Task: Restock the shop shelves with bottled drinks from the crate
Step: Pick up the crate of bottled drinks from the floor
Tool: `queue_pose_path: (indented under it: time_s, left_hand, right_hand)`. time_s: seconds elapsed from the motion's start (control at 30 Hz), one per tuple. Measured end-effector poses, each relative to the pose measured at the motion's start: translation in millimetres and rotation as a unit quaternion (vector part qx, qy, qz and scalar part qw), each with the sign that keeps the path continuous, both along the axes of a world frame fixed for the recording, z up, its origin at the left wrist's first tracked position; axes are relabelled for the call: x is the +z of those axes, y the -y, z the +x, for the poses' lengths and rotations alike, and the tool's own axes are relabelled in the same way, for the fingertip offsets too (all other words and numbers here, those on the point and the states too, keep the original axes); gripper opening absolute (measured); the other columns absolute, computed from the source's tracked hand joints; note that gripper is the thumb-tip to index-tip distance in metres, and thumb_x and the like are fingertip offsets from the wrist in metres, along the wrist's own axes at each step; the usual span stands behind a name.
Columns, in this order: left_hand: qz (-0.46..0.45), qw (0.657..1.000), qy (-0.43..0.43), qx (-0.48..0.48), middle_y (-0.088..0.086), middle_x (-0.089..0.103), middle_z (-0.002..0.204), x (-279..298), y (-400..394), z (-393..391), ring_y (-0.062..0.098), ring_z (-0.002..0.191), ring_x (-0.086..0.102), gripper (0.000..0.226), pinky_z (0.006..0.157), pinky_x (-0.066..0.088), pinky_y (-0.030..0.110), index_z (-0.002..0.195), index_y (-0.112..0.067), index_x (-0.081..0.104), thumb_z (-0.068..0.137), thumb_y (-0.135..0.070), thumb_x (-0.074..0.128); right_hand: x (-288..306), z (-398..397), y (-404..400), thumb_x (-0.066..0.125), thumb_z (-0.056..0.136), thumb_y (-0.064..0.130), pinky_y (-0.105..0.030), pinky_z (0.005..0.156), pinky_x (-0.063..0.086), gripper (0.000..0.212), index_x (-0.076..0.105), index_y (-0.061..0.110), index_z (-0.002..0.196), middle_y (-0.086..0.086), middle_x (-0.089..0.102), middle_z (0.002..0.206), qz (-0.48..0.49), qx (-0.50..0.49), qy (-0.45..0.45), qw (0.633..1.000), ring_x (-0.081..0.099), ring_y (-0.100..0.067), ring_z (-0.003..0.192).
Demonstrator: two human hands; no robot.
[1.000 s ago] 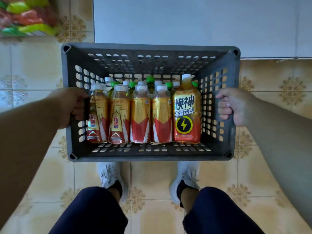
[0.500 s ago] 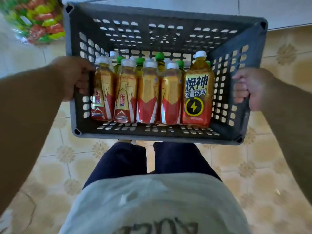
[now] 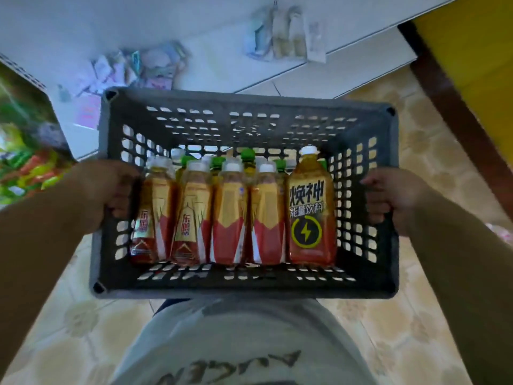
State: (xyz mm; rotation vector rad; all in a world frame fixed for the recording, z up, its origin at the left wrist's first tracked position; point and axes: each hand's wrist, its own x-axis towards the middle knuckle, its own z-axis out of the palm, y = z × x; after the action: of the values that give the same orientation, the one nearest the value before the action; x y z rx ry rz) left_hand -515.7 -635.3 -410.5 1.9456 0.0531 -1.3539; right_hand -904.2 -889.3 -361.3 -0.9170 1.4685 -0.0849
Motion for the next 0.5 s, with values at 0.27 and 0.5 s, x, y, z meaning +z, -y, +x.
queue_pose_path:
  time_s: [0.27, 0.5]
  left_hand:
    - [-0.032, 0.994, -0.020, -0.107, -0.007, 0.020, 0.039, 55, 55, -33, 0.011, 0.028, 0.015, 0.052, 0.035, 0.017, 0.015, 0.043, -0.022, 0.035, 0.092, -0.018, 0.051]
    - [-0.017, 0.981, -0.015, -0.195, -0.008, 0.020, 0.039, 73, 116, -90, 0.010, 0.028, 0.016, 0.045, 0.033, 0.020, 0.016, 0.054, -0.023, 0.035, 0.096, -0.018, 0.049]
  right_hand:
    - [32, -74, -58, 0.046, 0.092, 0.011, -0.022, 0.035, 0.018, 0.037, 0.028, 0.025, 0.063, 0.006, 0.021, 0.045, 0.016, -0.152, 0.018, 0.988, 0.017, -0.011, 0.032]
    - [37, -150, -82, 0.050, 0.091, 0.012, -0.022, 0.038, 0.017, 0.030, 0.034, 0.024, 0.069, 0.006, 0.024, 0.050, 0.020, -0.261, 0.020, 0.965, 0.018, -0.011, 0.037]
